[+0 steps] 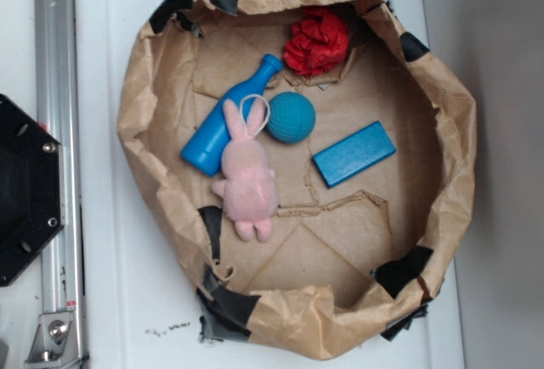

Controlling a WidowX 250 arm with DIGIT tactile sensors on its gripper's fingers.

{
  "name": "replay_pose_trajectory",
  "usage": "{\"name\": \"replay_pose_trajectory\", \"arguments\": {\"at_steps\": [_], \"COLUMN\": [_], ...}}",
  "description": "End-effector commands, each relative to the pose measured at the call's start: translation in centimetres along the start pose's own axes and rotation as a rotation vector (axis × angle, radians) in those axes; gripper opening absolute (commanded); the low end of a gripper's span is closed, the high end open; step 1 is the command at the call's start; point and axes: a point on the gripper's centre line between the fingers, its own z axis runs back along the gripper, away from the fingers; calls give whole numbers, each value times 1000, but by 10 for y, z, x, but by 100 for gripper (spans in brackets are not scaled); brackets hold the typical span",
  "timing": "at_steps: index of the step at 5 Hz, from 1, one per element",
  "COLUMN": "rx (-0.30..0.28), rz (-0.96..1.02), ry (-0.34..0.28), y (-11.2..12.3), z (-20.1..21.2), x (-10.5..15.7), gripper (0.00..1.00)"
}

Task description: Grab the blue block.

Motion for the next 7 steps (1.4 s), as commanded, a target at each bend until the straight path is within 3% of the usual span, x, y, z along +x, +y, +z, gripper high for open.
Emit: {"name": "replay_pose_trajectory", "arguments": {"at_steps": [1, 2, 3, 4, 5, 7], "rx": [0, 70, 70, 81, 59, 133], "rz": [0, 168, 291, 337, 340, 209], "ry": [0, -154, -253, -261, -189, -74], "y": [0, 24, 30, 29, 17, 2], "z": [0, -37, -64, -91, -142, -229], "x": [0, 47, 94, 135, 160, 178], "gripper": [100, 100, 100, 100, 100, 100]}}
